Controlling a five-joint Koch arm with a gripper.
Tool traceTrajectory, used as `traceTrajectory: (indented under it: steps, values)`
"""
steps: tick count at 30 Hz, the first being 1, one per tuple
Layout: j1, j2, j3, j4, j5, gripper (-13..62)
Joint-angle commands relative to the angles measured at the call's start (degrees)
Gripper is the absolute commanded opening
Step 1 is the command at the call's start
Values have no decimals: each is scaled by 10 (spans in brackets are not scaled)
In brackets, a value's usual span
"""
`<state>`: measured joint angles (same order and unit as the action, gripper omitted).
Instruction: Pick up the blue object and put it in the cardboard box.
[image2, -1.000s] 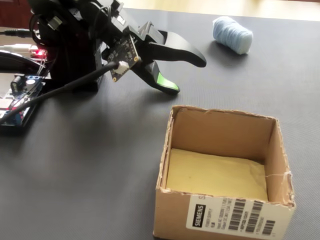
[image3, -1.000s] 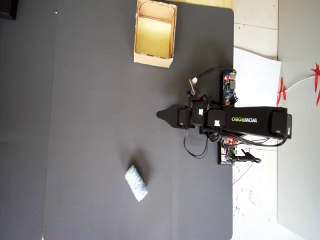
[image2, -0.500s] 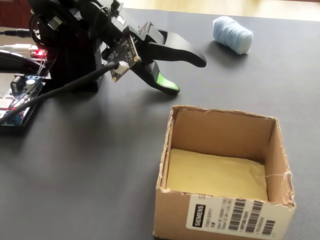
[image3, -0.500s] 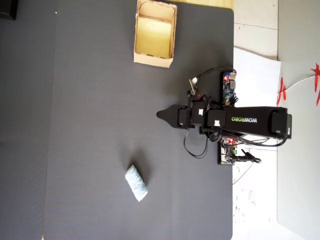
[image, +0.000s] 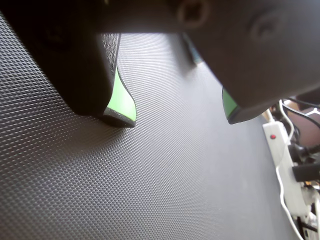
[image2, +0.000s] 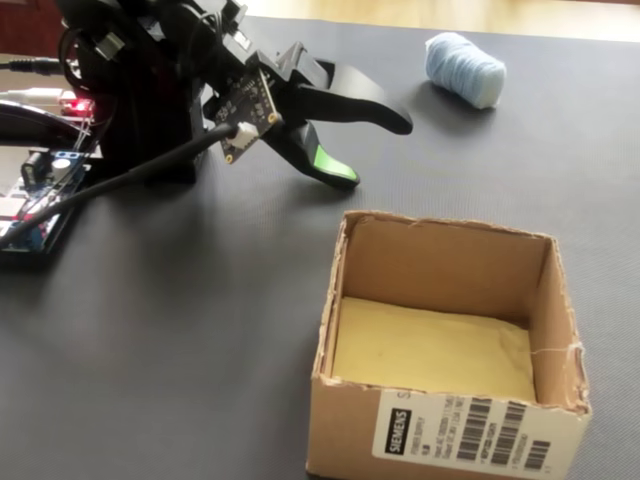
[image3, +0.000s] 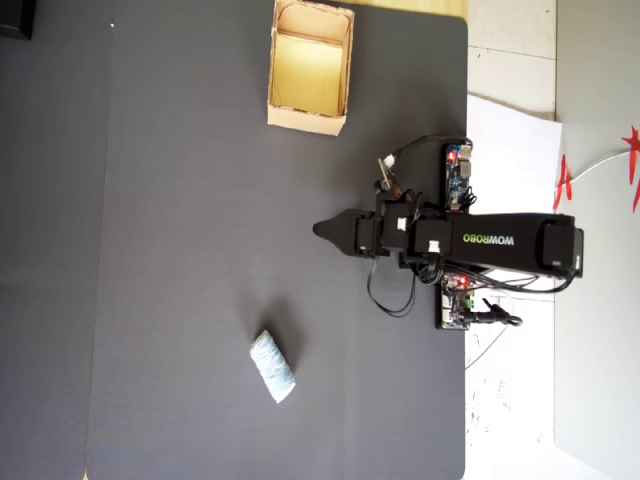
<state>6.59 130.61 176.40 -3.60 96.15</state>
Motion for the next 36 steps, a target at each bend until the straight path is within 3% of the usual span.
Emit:
traceTrajectory:
  steps: [1, 21, 36]
  values:
    - [-1, 47, 23, 57, 12, 342]
    - [-33, 48, 22, 61, 14, 341]
    - [-243, 50, 21, 33, 13, 341]
